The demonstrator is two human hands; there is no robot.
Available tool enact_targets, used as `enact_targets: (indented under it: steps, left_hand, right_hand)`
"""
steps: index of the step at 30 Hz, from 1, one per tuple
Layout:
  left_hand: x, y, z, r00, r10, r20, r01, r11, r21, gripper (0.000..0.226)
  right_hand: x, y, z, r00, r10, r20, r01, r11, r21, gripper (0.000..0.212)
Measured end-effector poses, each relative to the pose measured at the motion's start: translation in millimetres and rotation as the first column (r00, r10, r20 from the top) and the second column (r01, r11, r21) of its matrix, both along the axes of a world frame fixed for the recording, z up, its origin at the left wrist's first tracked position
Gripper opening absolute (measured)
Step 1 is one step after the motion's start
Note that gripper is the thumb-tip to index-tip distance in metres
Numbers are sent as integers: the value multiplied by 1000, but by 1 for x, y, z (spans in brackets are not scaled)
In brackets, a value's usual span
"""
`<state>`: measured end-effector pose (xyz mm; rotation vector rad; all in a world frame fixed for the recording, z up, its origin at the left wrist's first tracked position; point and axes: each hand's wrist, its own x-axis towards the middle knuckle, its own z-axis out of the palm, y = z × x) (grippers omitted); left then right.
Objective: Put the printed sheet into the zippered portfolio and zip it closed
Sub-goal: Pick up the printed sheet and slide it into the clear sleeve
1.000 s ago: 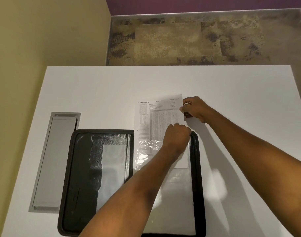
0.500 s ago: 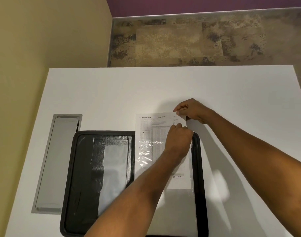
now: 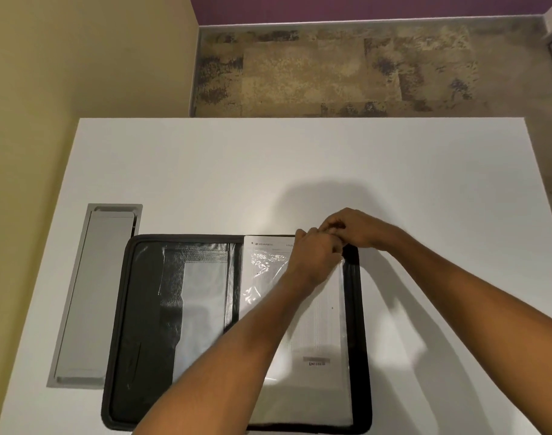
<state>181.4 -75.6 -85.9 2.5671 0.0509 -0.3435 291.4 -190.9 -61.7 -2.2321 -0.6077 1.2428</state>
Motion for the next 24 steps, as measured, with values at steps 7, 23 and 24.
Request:
enact_targets:
  steps: [7, 23, 24]
  left_hand:
    - [7, 31, -6, 984, 112, -139, -156, 914, -374, 15]
    - [-1, 65, 0, 987, -13, -161, -56, 907, -417, 26]
    - [-3, 72, 0, 985, -49, -168, -17, 929, -371, 26]
  right_hand:
    - [-28, -25, -2, 983, -152, -101, 164, 979, 120, 26]
    - [-51, -29, -22, 951, -220, 216, 186, 968, 166, 4]
    - [-50, -29, -20, 953, -214, 216, 180, 970, 166, 3]
